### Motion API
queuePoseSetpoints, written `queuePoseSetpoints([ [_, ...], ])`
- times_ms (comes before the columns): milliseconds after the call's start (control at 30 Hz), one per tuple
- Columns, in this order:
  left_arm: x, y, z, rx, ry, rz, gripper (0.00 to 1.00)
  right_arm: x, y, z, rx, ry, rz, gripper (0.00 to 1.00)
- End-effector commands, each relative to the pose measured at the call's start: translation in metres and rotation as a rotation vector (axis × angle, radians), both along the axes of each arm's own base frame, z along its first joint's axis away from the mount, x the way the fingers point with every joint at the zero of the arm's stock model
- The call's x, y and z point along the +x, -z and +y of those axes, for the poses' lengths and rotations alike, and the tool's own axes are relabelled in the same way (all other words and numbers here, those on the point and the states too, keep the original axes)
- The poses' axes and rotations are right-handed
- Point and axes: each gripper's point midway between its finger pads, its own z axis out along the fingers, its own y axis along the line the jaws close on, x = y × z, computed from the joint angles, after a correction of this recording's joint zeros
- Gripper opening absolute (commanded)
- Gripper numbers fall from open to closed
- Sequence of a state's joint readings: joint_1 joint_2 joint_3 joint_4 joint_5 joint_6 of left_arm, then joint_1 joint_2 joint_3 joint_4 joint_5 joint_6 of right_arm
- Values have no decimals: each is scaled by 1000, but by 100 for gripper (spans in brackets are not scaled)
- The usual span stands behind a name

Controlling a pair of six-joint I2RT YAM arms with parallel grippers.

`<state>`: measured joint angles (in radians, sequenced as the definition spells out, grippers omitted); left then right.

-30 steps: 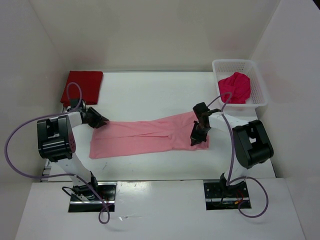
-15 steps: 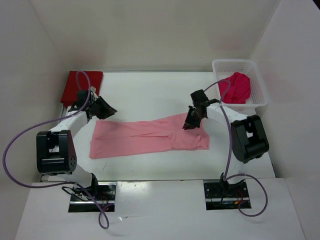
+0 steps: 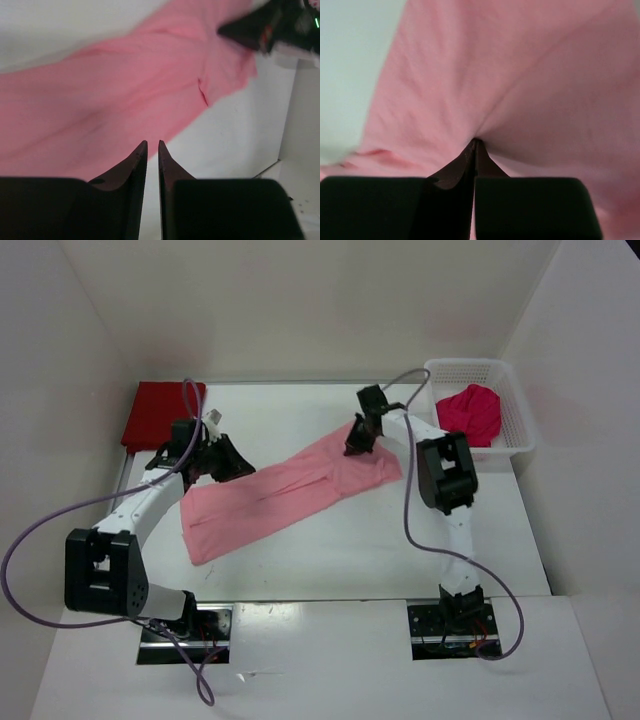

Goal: Fold and stack the t-shirts
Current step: Rotate the tshirt 90 degrees

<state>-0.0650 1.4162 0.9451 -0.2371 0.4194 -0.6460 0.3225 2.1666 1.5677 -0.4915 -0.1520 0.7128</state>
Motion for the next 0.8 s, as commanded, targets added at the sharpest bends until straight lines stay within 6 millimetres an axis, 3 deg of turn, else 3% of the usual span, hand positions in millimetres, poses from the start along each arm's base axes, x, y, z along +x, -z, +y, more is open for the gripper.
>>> queuePoseSetpoints([
  [0,-13,-20,-9,-29,47,-36,21,110,-16,27,20,0,-194,0],
  [33,-16,-23,-9,-30,47,-37,23,118,-18,32,24,-7,-172,0],
  [67,-22,-19,-12,-28,56,-8,23,123,17,40,38,-36,-115,0],
  [100,-25,-16,-11,-20,63,1,24,162,-68,64,110,-67,-325,0],
  [167,-29,-18,-9,-5,64,10,25,165,-112,73,137,-86,-427,2],
  [200,-26,-24,-9,-6,64,-5,25,155,-157,85,219,-146,-465,7],
  [233,-24,-28,-9,-7,64,-16,27,146,-131,82,195,-144,-375,7],
  [267,-21,-29,-8,-1,58,-27,29,142,-155,89,190,-171,-430,12],
  [300,-17,-35,-9,-10,50,-42,29,125,-186,83,137,-167,-468,15],
  [333,-15,-32,-11,-25,52,-28,30,113,-201,84,114,-198,-500,19],
  [400,-3,-39,-15,-43,53,-44,32,67,-239,97,138,-250,-554,34],
  [467,5,-41,-12,-29,37,-52,33,34,-251,101,192,-269,-568,46],
  [500,10,-49,-11,-25,30,-74,33,13,-218,100,186,-277,-514,47],
  [533,11,-45,-11,-24,30,-61,33,-12,-240,100,225,-290,-545,47],
  [567,15,-45,-10,-12,29,-69,33,-39,-232,117,264,-315,-510,47],
  [600,18,-43,-10,-12,29,-69,33,-64,-194,122,273,-332,-449,50],
  [633,18,-43,-10,-12,29,-69,34,-87,-196,130,317,-352,-440,53],
  [667,21,-41,-10,-11,29,-63,35,-123,-162,144,336,-378,-344,61],
  [700,22,-36,-11,-10,29,-49,36,-133,-156,155,359,-390,-340,69],
  [767,29,-40,-5,13,24,-73,36,-166,-129,172,374,-402,-259,70],
])
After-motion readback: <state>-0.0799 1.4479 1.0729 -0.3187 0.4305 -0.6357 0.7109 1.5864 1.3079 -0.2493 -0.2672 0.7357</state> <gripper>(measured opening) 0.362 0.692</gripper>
